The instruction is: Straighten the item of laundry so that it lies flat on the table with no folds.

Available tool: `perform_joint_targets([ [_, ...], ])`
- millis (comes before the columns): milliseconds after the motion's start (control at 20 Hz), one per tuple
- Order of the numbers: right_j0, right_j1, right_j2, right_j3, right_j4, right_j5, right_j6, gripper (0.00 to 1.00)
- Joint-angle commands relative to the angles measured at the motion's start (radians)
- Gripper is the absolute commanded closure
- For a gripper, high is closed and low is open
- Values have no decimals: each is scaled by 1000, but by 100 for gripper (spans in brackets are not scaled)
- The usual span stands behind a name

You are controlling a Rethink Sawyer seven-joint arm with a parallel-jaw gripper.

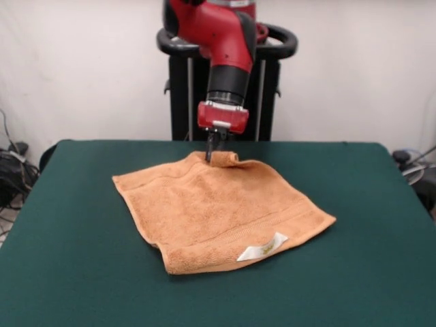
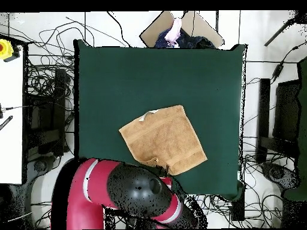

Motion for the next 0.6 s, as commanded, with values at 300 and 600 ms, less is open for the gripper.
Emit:
perform_joint_targets([
  [300,61,69,100,-35,11,151,58,100],
  [600,302,42,-21,-160,-236,346,-169,100],
])
